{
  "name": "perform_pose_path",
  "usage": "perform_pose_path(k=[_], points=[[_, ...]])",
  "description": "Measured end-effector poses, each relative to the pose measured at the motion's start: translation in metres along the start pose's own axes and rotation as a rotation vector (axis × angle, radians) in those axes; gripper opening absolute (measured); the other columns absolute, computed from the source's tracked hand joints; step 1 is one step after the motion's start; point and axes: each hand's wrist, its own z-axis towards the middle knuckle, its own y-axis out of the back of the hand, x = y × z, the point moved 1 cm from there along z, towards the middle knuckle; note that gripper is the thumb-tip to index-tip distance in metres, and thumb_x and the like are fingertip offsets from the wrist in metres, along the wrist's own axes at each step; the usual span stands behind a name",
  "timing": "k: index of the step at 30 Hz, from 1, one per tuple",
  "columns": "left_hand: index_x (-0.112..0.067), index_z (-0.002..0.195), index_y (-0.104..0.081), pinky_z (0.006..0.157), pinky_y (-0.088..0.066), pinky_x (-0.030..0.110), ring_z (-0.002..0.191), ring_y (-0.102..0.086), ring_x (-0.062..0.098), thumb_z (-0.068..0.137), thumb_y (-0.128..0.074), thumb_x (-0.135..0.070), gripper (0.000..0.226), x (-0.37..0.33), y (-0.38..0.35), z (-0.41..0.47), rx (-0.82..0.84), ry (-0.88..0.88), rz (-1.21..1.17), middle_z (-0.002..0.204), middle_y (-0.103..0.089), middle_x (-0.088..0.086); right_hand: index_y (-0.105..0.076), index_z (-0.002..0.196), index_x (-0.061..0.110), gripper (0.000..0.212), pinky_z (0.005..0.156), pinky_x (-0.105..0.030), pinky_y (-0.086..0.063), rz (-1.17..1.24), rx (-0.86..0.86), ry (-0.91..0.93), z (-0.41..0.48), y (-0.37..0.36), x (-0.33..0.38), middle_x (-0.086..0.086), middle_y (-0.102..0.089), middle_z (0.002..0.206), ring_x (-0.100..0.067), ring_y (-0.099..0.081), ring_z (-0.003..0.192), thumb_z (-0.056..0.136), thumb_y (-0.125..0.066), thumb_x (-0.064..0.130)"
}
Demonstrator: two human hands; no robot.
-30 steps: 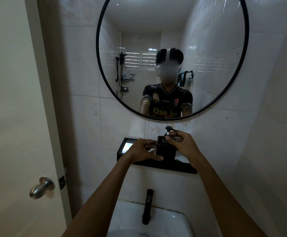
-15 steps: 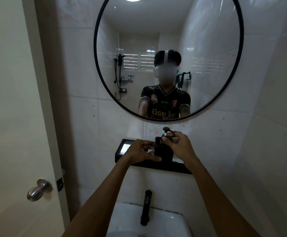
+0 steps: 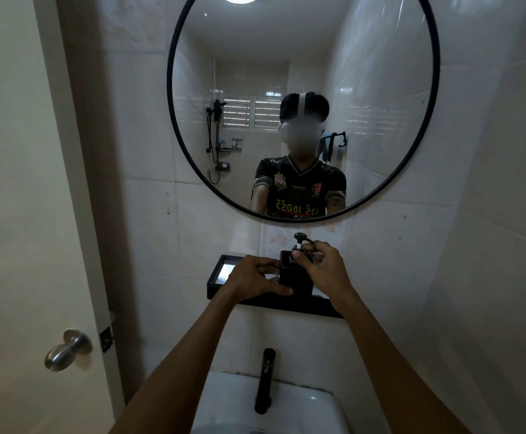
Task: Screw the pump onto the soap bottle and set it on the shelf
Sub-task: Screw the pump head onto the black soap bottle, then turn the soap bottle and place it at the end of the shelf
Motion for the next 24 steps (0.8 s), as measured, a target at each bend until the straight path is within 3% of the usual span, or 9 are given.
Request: perform_pose_path(k=[5,9,13,16,18,21,24], points=[[-0.029,0.126,-0.073,0.103,-0.054,0.037,0.109,-0.071,0.006,0.056,-0.094,-0.041,0.074,-0.002,0.001,-0.001,0.03,0.016,0.001,0.116,-0.078,-0.009,-0.073,0.099,0.023,0.017,0.088,-0.029,-0.054,0.099,0.009,-0.006,-0.003,0.003,-0.005,-0.002,-0.072,0.108,-0.016,-0.068,0.102,0.083,-0.077,0.03],[-0.031,0.129,-0.071,0.104,-0.052,0.034,0.114,-0.069,0.009,0.059,-0.092,-0.043,0.074,-0.003,0.003,-0.004,0.09,0.012,-0.002,0.12,-0.076,-0.011,-0.073,0.103,0.025,0.014,0.089,-0.024,-0.051,0.114,0.073,-0.018,-0.005,0.011,-0.004,0.005,-0.073,0.107,-0.008,-0.067,0.103,0.091,-0.069,0.03],[-0.013,0.124,-0.073,0.096,-0.057,0.032,0.093,-0.074,0.001,0.079,-0.086,-0.013,0.047,-0.002,0.006,-0.007,0.039,-0.019,-0.032,0.108,-0.078,-0.001,-0.071,0.113,0.02,0.021,0.092,-0.024,-0.051,0.155,0.087,-0.056,-0.001,0.023,-0.007,0.0,-0.072,0.113,-0.013,-0.066,0.109,0.099,-0.056,0.016],[-0.013,0.126,-0.072,0.095,-0.06,0.042,0.099,-0.077,0.017,0.08,-0.083,-0.006,0.048,0.0,0.007,-0.009,-0.04,0.011,-0.085,0.108,-0.08,0.005,-0.068,0.123,0.005,0.03,0.085,-0.018,-0.056,0.155,0.104,-0.101,0.001,0.031,-0.012,-0.01,-0.069,0.122,-0.021,-0.065,0.113,0.098,-0.051,0.0],[-0.012,0.128,-0.07,0.094,-0.06,0.044,0.1,-0.077,0.021,0.083,-0.081,-0.005,0.048,-0.001,0.005,-0.008,-0.05,0.014,-0.082,0.108,-0.079,0.007,-0.067,0.126,0.006,0.035,0.08,-0.014,-0.055,0.11,0.127,-0.12,0.0,0.034,-0.014,-0.009,-0.068,0.123,-0.019,-0.064,0.112,0.096,-0.051,-0.004],[-0.015,0.135,-0.065,0.089,-0.061,0.03,0.105,-0.074,0.016,0.086,-0.077,-0.006,0.051,-0.007,0.005,-0.009,0.014,0.023,-0.076,0.118,-0.077,0.004,-0.064,0.13,0.006,0.038,0.081,-0.015,-0.055,0.097,0.162,-0.126,-0.002,0.036,-0.015,-0.011,-0.068,0.124,-0.019,-0.064,0.112,0.095,-0.053,-0.004],[-0.025,0.137,-0.061,0.084,-0.053,0.016,0.111,-0.068,0.005,0.082,-0.082,-0.016,0.059,-0.016,0.008,-0.011,0.116,0.032,-0.063,0.126,-0.073,-0.005,-0.061,0.133,0.008,0.039,0.084,-0.019,-0.054,0.108,0.195,-0.13,-0.003,0.037,-0.017,-0.011,-0.066,0.128,-0.02,-0.064,0.113,0.096,-0.054,-0.002]])
